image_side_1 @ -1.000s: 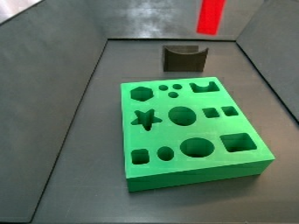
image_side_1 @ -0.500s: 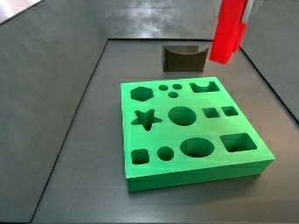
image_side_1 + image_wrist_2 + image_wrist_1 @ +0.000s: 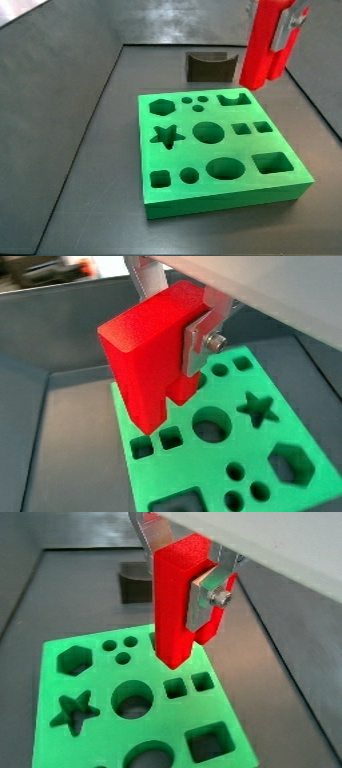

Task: Pick up the double-square object. Move up. Place the double-square object on the fixture. Regrasp the double-square object. Move to above the board. Insert the double-square object.
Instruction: Insert the double-square object.

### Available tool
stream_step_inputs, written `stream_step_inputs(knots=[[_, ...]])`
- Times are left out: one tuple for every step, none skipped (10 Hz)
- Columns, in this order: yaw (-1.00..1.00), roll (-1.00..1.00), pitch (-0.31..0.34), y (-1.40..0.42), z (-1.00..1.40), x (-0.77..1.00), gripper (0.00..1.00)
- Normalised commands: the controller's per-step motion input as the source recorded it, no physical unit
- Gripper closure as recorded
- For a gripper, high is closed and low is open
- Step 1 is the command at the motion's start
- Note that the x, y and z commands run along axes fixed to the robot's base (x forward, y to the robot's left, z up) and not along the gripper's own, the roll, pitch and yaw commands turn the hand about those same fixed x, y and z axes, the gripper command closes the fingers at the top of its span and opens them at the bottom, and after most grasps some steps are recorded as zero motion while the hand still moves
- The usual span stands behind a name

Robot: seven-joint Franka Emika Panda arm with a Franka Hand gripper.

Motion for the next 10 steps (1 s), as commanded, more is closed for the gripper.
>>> stream_step_inputs(knots=[[-1.0,0.02,-0.019,0.0,-0.3,0.04,1.0],[-1.0,0.03,-0.014,0.0,-0.31,0.03,1.0],[-1.0,0.03,-0.014,0.0,-0.31,0.03,1.0],[-1.0,0.03,-0.016,0.0,-0.31,0.02,1.0],[-1.0,0.03,-0.013,0.0,-0.31,0.03,1.0],[-1.0,0.04,-0.016,0.01,-0.34,0.05,1.0],[-0.78,0.0,0.0,0.13,-0.23,0.39,1.0],[-0.11,0.0,0.019,0.0,0.0,0.07,1.0],[-0.01,0.0,0.003,0.0,-0.08,0.06,1.0],[0.0,0.06,0.0,0.0,-0.37,0.27,1.0]])
